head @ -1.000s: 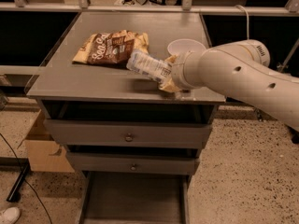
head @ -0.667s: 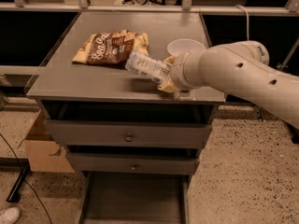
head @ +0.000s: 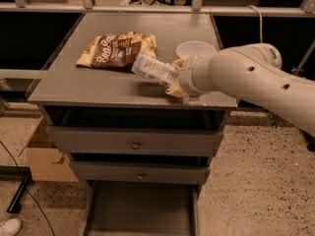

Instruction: Pick blue plastic bottle from bottom drawer and place on counter

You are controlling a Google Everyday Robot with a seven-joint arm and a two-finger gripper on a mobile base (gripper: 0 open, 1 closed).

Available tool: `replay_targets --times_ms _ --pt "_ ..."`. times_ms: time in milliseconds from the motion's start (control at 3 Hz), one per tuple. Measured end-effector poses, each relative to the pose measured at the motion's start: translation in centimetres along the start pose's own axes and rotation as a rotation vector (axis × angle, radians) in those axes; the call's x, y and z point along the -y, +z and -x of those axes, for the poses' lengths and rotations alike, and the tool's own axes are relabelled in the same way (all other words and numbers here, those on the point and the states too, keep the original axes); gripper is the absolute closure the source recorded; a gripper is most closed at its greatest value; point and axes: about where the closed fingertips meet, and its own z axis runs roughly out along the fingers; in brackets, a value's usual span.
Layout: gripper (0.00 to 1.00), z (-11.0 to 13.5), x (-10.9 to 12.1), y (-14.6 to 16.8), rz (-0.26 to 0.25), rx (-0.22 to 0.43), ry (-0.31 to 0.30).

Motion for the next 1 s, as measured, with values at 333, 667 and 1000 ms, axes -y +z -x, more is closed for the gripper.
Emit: replay_targets --times_ms 333,667,1000 --pt "0.20 0.00 0.00 0.00 0.000 0.000 0.000" --pt "0.00 0.01 0.00 0.00 0.000 0.000 0.000" --pt "0.00 0.01 0.00 0.00 0.000 0.000 0.000"
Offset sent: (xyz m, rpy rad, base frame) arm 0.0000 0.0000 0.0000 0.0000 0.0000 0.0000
